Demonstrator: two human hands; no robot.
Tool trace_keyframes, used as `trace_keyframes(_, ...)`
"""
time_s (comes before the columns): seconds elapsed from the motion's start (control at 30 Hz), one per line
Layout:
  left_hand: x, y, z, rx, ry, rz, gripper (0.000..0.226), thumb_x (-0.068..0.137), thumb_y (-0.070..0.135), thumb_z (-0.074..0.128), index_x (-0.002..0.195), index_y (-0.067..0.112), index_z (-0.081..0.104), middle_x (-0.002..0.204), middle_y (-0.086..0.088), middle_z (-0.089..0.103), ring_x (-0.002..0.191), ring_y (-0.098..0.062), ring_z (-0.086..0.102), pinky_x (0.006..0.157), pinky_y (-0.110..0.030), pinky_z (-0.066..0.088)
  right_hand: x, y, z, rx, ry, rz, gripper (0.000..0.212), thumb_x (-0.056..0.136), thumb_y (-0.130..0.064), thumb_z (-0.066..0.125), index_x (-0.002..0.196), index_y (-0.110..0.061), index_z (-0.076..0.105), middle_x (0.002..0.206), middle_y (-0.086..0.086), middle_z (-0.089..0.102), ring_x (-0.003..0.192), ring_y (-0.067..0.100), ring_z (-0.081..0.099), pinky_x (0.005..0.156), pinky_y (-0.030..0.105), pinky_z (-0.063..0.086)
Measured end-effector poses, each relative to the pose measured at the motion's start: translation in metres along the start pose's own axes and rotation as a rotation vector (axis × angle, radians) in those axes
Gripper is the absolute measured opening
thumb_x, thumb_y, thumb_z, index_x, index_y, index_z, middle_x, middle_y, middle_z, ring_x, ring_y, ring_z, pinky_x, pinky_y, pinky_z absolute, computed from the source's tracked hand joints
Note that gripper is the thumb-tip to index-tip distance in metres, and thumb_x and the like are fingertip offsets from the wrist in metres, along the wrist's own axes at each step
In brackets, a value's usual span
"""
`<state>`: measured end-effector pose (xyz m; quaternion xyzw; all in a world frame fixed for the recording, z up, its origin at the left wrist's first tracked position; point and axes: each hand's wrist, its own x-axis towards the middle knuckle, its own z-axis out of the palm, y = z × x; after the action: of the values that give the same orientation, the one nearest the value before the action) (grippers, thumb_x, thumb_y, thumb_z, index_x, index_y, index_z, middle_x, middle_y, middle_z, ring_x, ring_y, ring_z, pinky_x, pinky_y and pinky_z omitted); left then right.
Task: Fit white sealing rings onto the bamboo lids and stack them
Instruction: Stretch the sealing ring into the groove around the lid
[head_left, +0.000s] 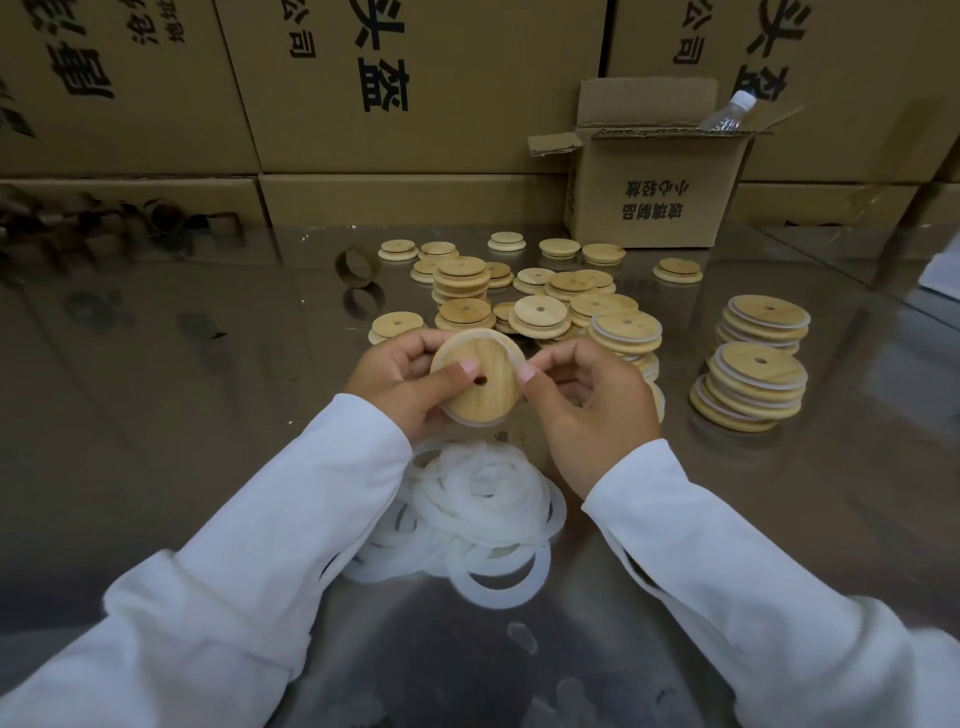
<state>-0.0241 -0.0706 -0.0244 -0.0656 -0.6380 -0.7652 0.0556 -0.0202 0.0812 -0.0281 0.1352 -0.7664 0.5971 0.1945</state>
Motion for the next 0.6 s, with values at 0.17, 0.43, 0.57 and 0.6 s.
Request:
trace_keyframes(0.17, -0.0011, -0.0015, 0.0015, 0.117, 0.002, -0.009, 0.016, 0.078, -0.002, 0.062, 0.085, 0.012, 0.062, 0.068, 0.003, 0.07, 0.063, -0.008, 0.066, 0.059, -0.022, 0.055, -0.0005, 0.0015, 0.0, -0.057, -0.025, 0.019, 0.015, 0.081, -0.021, 0.065, 0.068, -0.025, 0.058, 0.068, -0.012, 0.062, 0.068, 0.001, 0.057, 0.061, 0.009, 0.045)
trace_keyframes(0.43, -0.0022, -0.0018, 0.0066, 0.224, 0.057, 0.086, 0.019, 0.074, -0.003, 0.067, 0.081, 0.013, 0.058, 0.079, -0.005, 0.064, 0.067, -0.012, 0.063, 0.058, -0.018, 0.054, 0.0018, 0.0017, 0.0008, -0.146, -0.012, 0.091, 0.024, 0.087, -0.018, 0.058, 0.066, -0.026, 0.05, 0.064, -0.012, 0.055, 0.056, -0.002, 0.053, 0.052, 0.002, 0.038)
trace_keyframes(0.57, -0.0022, -0.0012, 0.0077, 0.259, 0.054, 0.115, 0.021, 0.074, -0.003, 0.068, 0.08, 0.014, 0.058, 0.078, -0.003, 0.064, 0.066, -0.009, 0.063, 0.057, -0.016, 0.052, 0.0028, 0.0012, -0.0003, -0.166, -0.015, 0.125, 0.024, 0.088, -0.019, 0.056, 0.066, -0.026, 0.049, 0.064, -0.013, 0.054, 0.061, 0.0, 0.05, 0.053, 0.005, 0.035)
trace_keyframes(0.6, -0.0024, -0.0008, 0.0078, 0.267, 0.046, 0.118, 0.021, 0.074, -0.002, 0.068, 0.081, 0.014, 0.058, 0.079, -0.003, 0.064, 0.066, -0.009, 0.063, 0.058, -0.016, 0.052, 0.003, 0.0014, -0.0004, -0.17, -0.014, 0.132, 0.023, 0.088, -0.019, 0.056, 0.067, -0.025, 0.049, 0.064, -0.013, 0.054, 0.061, 0.0, 0.05, 0.054, 0.005, 0.034)
